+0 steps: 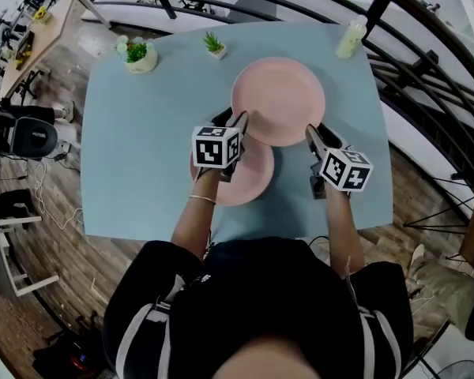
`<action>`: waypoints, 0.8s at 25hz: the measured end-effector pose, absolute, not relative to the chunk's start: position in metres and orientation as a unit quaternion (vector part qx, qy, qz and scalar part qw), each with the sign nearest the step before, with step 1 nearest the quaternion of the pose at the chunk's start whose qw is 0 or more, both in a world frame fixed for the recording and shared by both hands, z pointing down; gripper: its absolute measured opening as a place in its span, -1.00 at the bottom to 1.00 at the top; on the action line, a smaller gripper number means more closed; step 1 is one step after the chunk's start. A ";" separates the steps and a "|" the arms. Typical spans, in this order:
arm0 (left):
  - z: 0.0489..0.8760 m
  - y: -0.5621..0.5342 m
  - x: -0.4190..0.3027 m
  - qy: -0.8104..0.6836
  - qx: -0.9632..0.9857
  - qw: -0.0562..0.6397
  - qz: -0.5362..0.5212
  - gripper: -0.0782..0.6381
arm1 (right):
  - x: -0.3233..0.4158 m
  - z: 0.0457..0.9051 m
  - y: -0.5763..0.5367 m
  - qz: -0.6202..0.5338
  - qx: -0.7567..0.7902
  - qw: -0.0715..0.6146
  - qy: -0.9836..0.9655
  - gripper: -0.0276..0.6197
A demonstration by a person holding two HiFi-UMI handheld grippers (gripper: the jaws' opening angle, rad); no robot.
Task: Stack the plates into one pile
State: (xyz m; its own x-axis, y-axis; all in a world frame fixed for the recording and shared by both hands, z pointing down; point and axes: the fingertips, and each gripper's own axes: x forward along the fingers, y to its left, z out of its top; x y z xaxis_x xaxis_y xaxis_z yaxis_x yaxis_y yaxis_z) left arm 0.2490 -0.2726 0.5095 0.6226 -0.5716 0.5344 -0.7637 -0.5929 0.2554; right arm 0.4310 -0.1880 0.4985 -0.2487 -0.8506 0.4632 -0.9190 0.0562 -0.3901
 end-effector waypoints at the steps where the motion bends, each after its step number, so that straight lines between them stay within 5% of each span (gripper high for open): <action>1: 0.508 -0.269 0.241 -0.388 0.868 0.236 0.201 -0.37 | 0.424 0.497 -0.186 0.314 0.607 0.055 -0.728 -0.49; 20: 0.523 -0.199 0.130 -0.433 0.837 0.270 0.198 -0.36 | 0.322 0.507 -0.153 0.317 0.548 0.105 -0.767 -0.49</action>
